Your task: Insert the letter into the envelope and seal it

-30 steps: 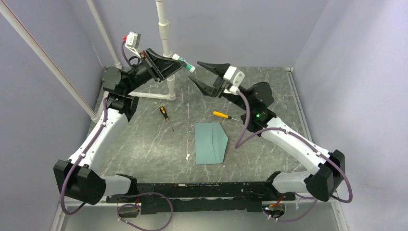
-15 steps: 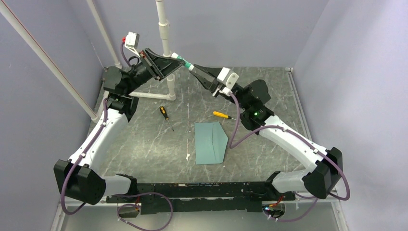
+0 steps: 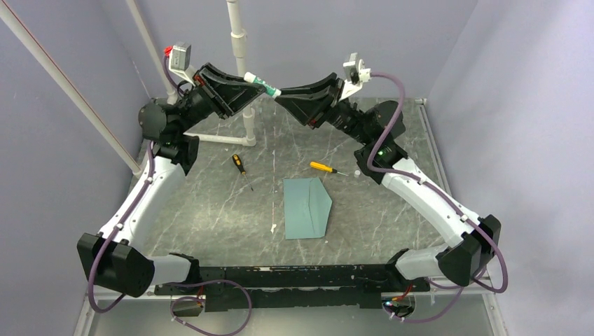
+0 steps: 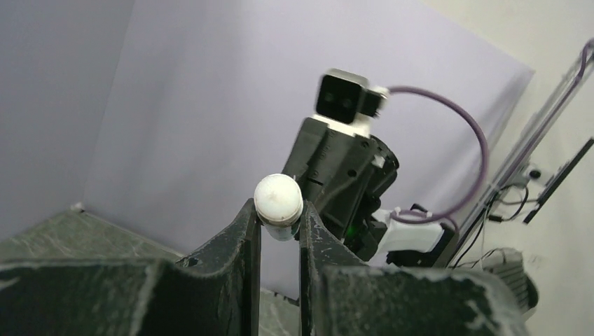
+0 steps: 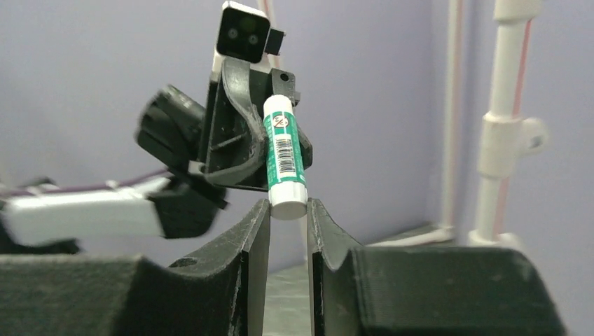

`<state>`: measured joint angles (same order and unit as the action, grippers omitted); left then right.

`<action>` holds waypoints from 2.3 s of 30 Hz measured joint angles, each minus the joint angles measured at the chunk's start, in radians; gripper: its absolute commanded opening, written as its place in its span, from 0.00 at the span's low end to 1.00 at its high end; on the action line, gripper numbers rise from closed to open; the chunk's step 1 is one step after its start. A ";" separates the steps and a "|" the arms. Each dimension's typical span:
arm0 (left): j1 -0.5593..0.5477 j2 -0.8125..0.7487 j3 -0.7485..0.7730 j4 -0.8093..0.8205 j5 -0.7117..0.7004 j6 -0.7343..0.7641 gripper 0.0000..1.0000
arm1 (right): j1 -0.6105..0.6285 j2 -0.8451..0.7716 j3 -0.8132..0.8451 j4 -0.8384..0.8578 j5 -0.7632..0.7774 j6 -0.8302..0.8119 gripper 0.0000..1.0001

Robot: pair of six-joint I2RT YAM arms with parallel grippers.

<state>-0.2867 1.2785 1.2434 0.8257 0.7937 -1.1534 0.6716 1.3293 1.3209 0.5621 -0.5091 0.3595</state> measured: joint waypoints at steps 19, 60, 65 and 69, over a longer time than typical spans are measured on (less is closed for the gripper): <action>-0.005 0.006 0.074 -0.067 0.097 0.126 0.02 | -0.014 0.003 -0.070 0.345 -0.035 0.140 0.73; 0.010 -0.003 0.037 0.122 0.179 0.059 0.02 | 0.039 -0.007 0.027 -0.013 -0.133 -0.244 0.00; 0.007 -0.039 0.044 0.114 0.231 0.116 0.03 | 0.036 -0.005 0.024 0.037 -0.181 0.012 0.00; 0.003 -0.057 0.045 0.111 0.248 0.138 0.02 | 0.037 0.008 -0.012 0.157 -0.180 0.224 0.10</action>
<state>-0.2832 1.2217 1.2888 0.9363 1.0420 -1.0153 0.7086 1.3376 1.3090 0.7189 -0.6891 0.5831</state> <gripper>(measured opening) 0.211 0.269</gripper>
